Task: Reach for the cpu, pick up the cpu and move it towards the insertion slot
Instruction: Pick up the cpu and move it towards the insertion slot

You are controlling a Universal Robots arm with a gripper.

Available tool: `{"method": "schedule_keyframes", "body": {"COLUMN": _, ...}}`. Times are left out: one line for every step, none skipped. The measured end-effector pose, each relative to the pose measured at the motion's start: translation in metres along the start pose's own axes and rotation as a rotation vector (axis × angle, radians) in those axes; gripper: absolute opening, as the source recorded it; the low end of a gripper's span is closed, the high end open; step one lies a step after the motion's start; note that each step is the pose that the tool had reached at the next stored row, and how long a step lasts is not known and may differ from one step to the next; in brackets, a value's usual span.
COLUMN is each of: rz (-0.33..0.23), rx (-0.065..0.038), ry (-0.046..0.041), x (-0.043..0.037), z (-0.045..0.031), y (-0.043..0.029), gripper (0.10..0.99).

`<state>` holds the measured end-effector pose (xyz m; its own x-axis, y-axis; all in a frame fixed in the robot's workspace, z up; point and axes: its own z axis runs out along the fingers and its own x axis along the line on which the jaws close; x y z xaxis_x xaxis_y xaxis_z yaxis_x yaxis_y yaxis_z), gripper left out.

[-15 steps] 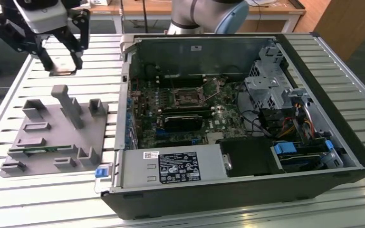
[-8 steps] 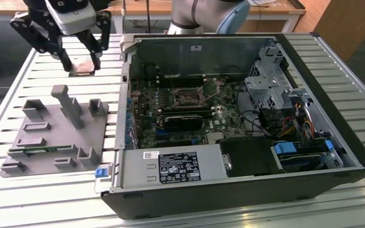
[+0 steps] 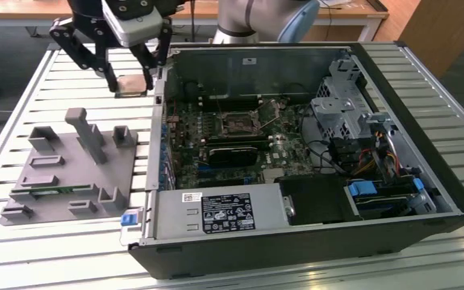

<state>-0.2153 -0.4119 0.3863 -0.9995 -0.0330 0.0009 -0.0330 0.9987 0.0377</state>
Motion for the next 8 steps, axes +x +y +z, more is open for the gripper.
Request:
{"method": "schedule_keyframes", "body": {"rz": 0.000, "rx": 0.000, "ry": 0.0000, "x": -0.0045, "z": 0.0004, "y": -0.0001, "gripper": 0.545}}
{"method": "schedule_keyframes", "body": {"rz": 0.000, "rx": 0.000, "ry": -0.0001, "x": -0.0090, "z": 0.0010, "y": -0.0003, "gripper": 0.545}}
{"method": "schedule_keyframes", "body": {"rz": 0.000, "rx": 0.000, "ry": 0.0000, "x": -0.0135, "z": 0.0014, "y": -0.0005, "gripper": 0.545}}
{"method": "schedule_keyframes", "body": {"rz": 0.000, "rx": 0.000, "ry": 0.0000, "x": -0.0180, "z": 0.0019, "y": -0.0006, "gripper": 0.545}}
{"method": "schedule_keyframes", "body": {"rz": 0.000, "rx": 0.000, "ry": 0.0000, "x": -0.0225, "z": 0.0024, "y": -0.0008, "gripper": 0.545}}
{"method": "schedule_keyframes", "body": {"rz": 0.000, "rx": 0.000, "ry": 0.0000, "x": -0.0273, "z": 0.0030, "y": -0.0010, "gripper": 0.545}}
{"method": "schedule_keyframes", "body": {"rz": 0.000, "rx": 0.000, "ry": -0.0001, "x": -0.0315, "z": 0.0035, "y": -0.0012, "gripper": 0.545}}
{"method": "schedule_keyframes", "body": {"rz": 0.000, "rx": 0.000, "ry": 0.0000, "x": -0.0364, "z": 0.0041, "y": -0.0013, "gripper": 0.545}}
